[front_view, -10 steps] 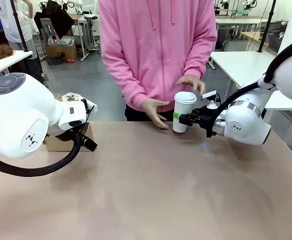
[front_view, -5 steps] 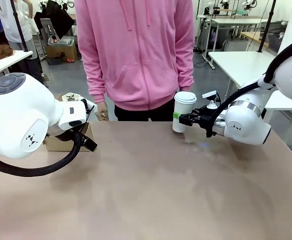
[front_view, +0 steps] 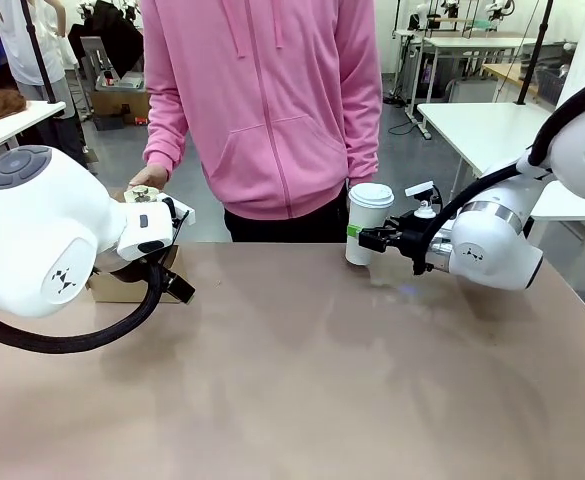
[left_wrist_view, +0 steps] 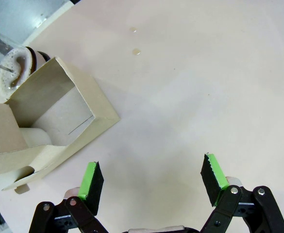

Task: Pour a drink into a cup and package it in a carrier.
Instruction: When a person places the Paper Cup Lid on the 600 ml Paper Cup , lift the 600 ml Paper Cup, then position the Cup Carrier in the center of the table.

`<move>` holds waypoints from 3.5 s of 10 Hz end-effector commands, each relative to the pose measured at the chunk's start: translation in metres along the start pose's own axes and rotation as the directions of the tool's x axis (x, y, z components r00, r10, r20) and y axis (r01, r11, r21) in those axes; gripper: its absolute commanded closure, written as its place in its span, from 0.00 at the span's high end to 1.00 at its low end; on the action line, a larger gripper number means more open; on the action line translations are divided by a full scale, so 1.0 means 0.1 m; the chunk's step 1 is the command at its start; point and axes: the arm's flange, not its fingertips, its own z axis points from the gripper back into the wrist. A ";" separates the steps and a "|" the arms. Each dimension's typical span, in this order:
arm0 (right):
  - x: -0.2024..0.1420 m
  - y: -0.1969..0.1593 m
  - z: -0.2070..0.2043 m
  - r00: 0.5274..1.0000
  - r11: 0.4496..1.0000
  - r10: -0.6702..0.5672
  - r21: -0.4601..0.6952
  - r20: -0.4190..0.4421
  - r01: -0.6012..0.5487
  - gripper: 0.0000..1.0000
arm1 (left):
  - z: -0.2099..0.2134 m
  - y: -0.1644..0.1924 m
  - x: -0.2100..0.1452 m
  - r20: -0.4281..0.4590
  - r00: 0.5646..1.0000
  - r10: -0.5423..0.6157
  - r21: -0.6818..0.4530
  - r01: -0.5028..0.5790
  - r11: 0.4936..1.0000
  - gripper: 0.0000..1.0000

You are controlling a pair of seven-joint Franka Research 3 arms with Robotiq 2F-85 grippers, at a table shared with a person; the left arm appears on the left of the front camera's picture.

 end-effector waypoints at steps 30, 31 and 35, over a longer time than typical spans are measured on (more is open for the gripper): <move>2.60 1.36 0.92 0.995 0.994 0.092 0.058 -0.051 -0.089 0.81 | 1.46 0.57 1.08 -0.149 0.971 0.184 0.015 -0.184 0.983 1.00; 2.60 1.36 0.92 0.995 0.994 0.092 0.058 -0.051 -0.089 0.81 | 1.54 0.72 1.20 -0.164 0.961 0.223 0.042 -0.219 0.975 1.00; 2.60 1.36 0.92 0.995 0.994 0.092 0.058 -0.051 -0.089 0.81 | 1.20 1.25 1.42 -0.230 0.907 0.352 0.151 -0.324 0.934 1.00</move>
